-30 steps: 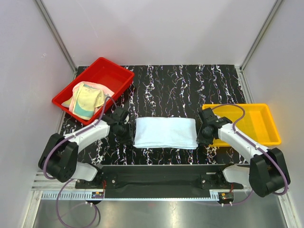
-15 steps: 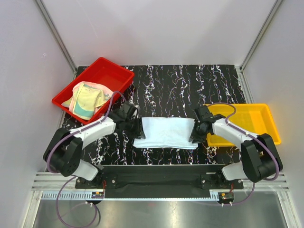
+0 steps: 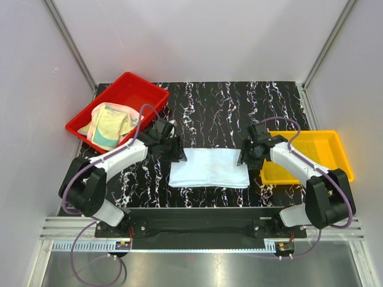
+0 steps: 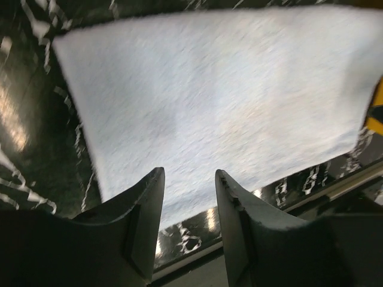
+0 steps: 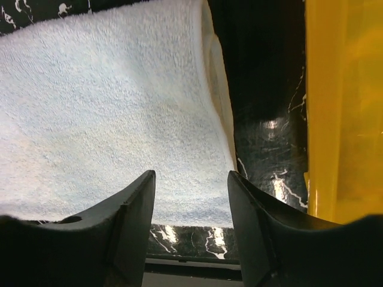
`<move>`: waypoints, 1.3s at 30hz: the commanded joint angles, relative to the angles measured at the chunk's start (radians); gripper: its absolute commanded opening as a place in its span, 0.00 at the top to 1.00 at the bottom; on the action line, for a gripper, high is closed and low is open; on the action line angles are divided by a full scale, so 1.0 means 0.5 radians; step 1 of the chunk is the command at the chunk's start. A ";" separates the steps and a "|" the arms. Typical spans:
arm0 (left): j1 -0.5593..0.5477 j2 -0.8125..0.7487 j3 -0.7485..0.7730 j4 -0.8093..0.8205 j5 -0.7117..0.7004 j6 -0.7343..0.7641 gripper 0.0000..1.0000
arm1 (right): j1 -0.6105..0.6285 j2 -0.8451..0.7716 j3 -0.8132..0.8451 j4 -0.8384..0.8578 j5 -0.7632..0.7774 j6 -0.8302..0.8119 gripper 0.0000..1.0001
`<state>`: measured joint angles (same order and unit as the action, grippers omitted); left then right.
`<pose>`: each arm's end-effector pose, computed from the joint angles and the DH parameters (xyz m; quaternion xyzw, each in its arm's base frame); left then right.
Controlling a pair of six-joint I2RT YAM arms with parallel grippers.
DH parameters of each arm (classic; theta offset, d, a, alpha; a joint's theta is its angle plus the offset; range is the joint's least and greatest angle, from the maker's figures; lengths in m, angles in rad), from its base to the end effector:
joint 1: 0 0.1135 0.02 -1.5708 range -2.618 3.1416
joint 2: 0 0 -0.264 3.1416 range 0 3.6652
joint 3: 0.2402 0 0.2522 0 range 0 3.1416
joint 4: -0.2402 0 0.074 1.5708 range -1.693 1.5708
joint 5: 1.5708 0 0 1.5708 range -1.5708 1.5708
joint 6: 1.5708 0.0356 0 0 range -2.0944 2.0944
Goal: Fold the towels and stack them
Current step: Fold the towel, then neatly place the folded towel into the bin
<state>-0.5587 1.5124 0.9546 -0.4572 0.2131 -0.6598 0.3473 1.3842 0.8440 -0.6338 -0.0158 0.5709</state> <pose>0.2517 -0.1662 0.2059 -0.0192 0.9564 -0.2400 0.1652 0.2389 0.0871 0.1973 0.1078 0.9744 0.0943 0.1733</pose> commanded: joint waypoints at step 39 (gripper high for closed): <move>0.154 0.050 -0.093 -0.103 -0.098 -0.043 0.52 | -0.084 0.346 -0.142 0.440 -0.533 -0.261 0.98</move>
<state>-0.4889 1.6089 0.8783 -0.3973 0.2058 -0.6991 0.2962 1.5673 0.7845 -0.4126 -0.2813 0.4492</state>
